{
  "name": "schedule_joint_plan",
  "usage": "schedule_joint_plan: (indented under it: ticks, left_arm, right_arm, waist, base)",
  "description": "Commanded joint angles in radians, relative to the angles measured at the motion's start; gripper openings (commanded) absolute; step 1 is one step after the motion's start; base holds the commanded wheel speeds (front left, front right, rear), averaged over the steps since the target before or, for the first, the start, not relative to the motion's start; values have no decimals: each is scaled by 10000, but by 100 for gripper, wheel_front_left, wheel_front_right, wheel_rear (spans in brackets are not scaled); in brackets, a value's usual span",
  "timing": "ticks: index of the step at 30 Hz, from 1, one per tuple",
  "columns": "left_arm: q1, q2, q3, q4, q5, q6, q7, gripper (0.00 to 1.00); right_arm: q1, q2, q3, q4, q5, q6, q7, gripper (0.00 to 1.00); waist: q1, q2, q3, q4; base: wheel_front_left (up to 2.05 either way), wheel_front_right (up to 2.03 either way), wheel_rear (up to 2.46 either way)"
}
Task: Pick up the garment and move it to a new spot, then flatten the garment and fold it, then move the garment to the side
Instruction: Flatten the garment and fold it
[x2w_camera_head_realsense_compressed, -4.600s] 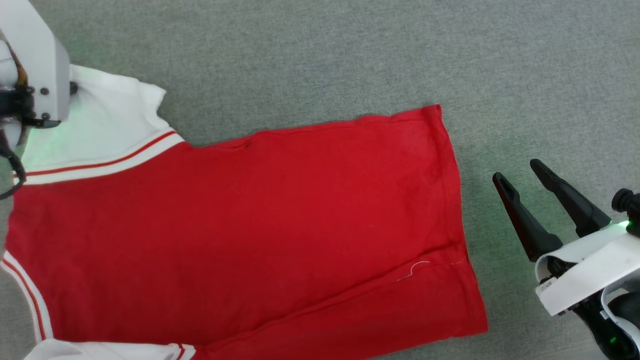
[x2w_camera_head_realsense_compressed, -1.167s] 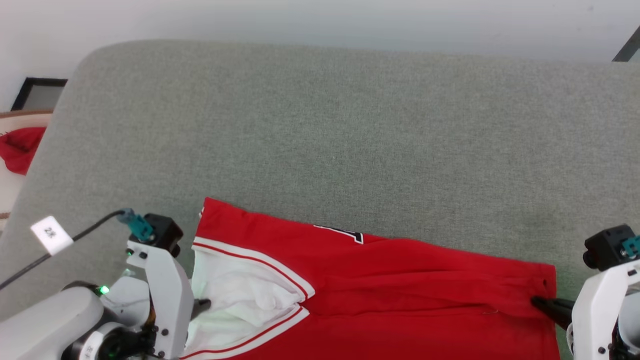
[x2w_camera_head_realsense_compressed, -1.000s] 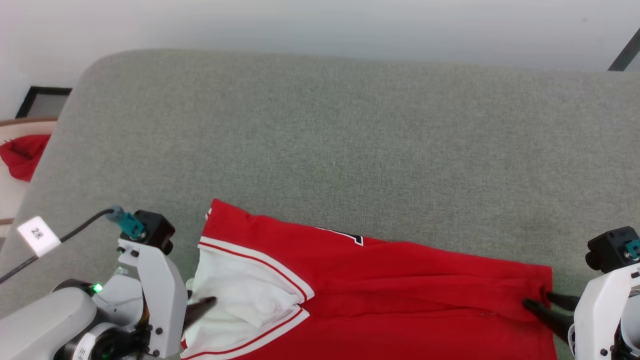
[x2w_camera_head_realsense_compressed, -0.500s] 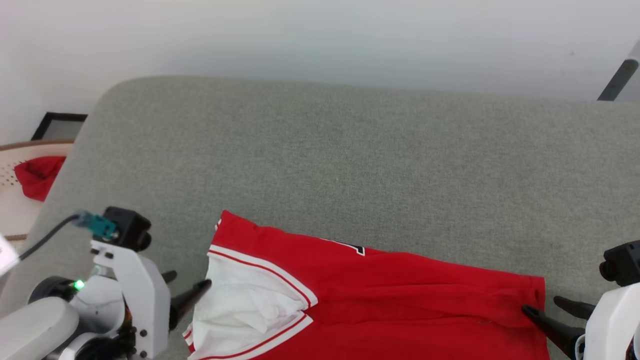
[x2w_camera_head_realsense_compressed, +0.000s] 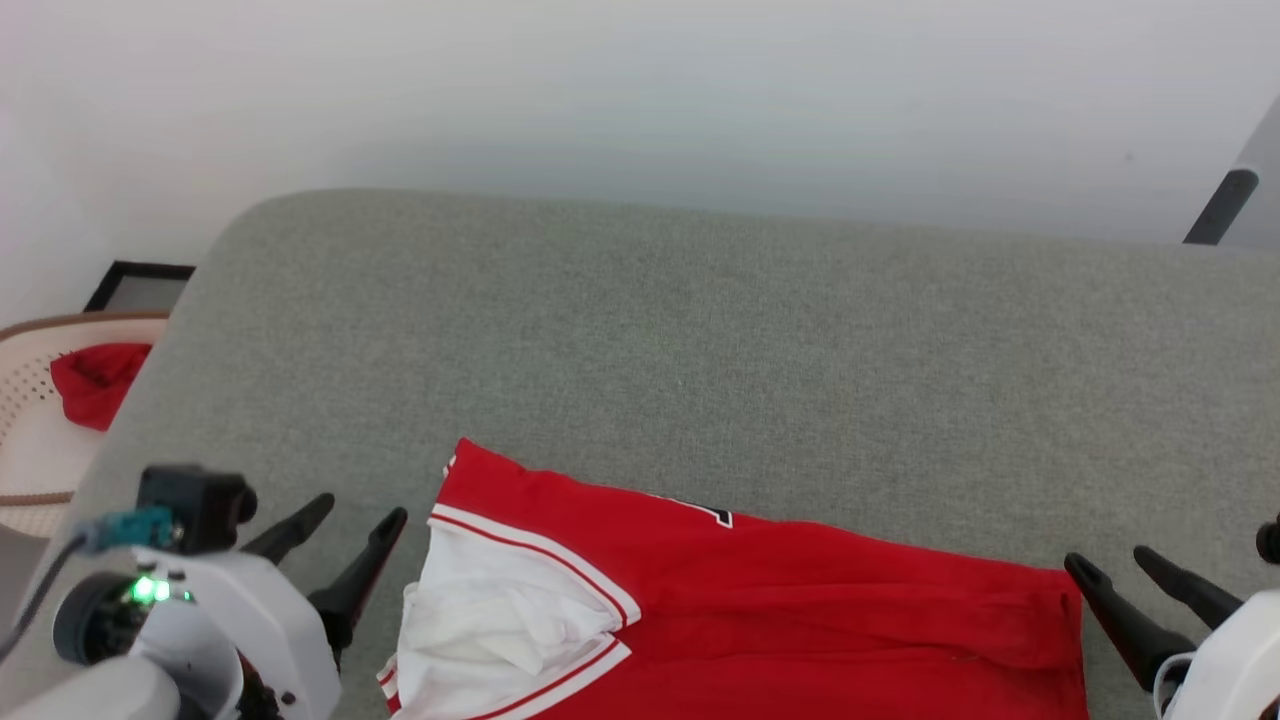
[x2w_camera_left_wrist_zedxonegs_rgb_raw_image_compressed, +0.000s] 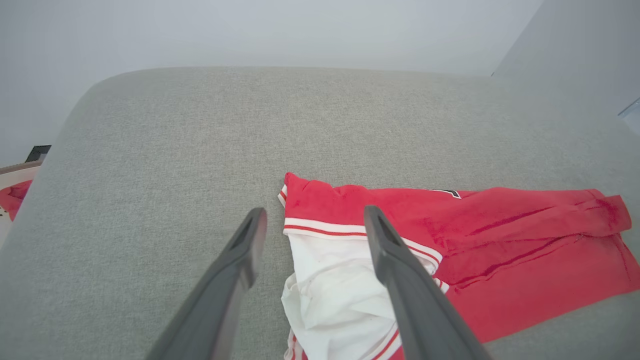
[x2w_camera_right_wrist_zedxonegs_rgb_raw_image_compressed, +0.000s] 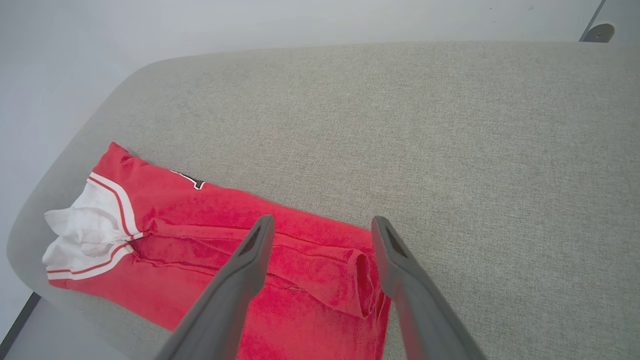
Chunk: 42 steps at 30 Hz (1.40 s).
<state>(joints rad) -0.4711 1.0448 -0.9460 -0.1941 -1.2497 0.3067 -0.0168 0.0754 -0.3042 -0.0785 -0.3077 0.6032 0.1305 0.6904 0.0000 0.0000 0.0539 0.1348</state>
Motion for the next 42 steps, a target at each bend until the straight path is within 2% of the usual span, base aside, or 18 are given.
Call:
schedule_joint_plan:
  ticks: [1, 7, 14, 18, 21, 27, 32, 42]
  left_arm:
    - [268, -112, 56, 137, 59, -26, -347, 100]
    - [869, -586, 170, 894, 349, -245, -1858, 100]
    - [1375, -1413, 830, 1813, 891, -633, -2463, 100]
    - [1996, -2203, 2120, 2196, 1663, -890, -2482, 100]
    - [2646, -2927, 3168, 2388, 2501, -1242, -2477, 100]
    - [3624, -4267, 4968, 2796, 4240, -2015, -2480, 100]
    - [3941, -5175, 6247, 3047, 5668, -2501, -2481, 100]
    - [3938, -6619, 8111, 3167, 7794, -3625, -2482, 100]
  right_arm:
    - [233, 102, -63, 109, -100, 3, -226, 100]
    - [486, 193, -53, 495, -185, 3, -1086, 100]
    - [657, -32, -48, 1189, -138, 3, -2005, 100]
    - [813, -266, 44, 1690, -76, 3, -2517, 100]
    - [851, -397, 103, 2063, 53, 3, -2709, 100]
    - [852, -596, 77, 2603, 348, 3, -2583, 100]
    - [707, -664, 102, 2843, 440, 3, -1957, 100]
    - [193, -676, 192, 3056, 568, 3, -847, 100]
  waist:
    - [0, 0, -140, 35]
    - [0, 0, -417, 67]
    - [0, 0, -603, 56]
    - [0, 0, -688, 41]
    - [0, 0, -721, 38]
    - [0, 0, -648, 87]
    - [0, 0, -405, 155]
    - [0, 0, 540, 300]
  base:
    - [0, 0, 0]
    - [0, 0, 0]
    - [0, 0, 0]
    - [0, 0, 0]
    - [0, 0, 0]
    - [0, 0, 0]
    - [0, 0, 0]
    - [0, 0, 0]
